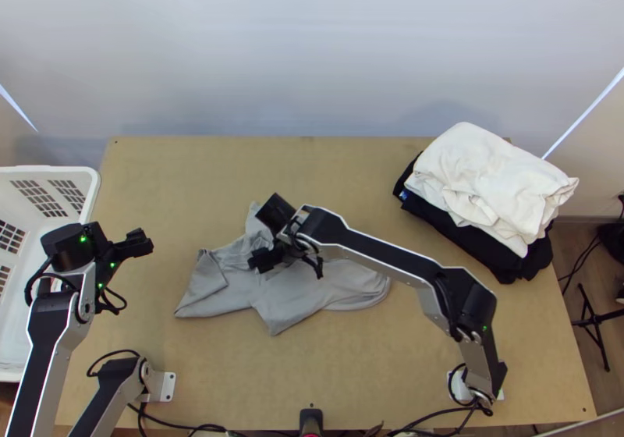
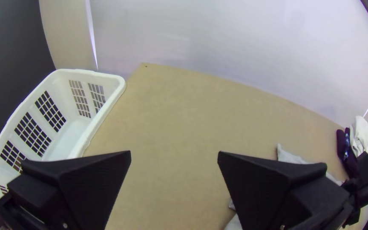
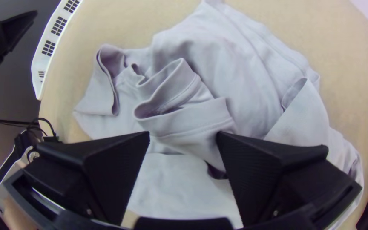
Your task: Fold the t-shirt
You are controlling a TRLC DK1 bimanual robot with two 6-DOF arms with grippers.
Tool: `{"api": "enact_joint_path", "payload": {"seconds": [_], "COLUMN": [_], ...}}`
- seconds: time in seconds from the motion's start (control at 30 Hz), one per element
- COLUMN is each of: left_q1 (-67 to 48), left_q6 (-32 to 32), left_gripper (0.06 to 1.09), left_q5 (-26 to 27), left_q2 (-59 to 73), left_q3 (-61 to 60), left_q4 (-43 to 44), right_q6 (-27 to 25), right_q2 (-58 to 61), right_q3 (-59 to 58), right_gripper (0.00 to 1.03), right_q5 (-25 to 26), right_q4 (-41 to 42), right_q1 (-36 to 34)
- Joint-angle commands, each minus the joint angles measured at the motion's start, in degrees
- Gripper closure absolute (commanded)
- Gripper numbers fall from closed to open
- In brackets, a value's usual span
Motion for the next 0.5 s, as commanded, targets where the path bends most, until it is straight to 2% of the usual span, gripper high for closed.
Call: {"api": "enact_joint_path", "payload": {"seconds": [0.0,0.1,0.13,0.47], "left_q1": [0.15,0.24,0.33,0.85], "left_q6": [0.08,0.08,0.08,0.52], "left_gripper": [0.1,0.1,0.1,0.1], "left_q5": [0.08,-0.01,-0.01,-0.01], "left_q2": [0.12,0.12,0.12,-0.24], "left_q3": [-0.13,-0.13,-0.13,0.13], "left_q4": [0.08,0.08,0.08,0.08], "right_q6": [-0.35,-1.58,-2.02,-2.11], "right_q2": [2.02,0.27,-0.61,-14.15], "right_q3": [1.47,1.82,1.91,4.02], "right_gripper": [0.68,0.96,1.0,1.0], "right_q5": [0.02,0.02,0.02,0.02], "right_q4": [1.51,3.97,4.5,4.5], "right_q1": [0.49,0.58,0.49,-4.61]}}
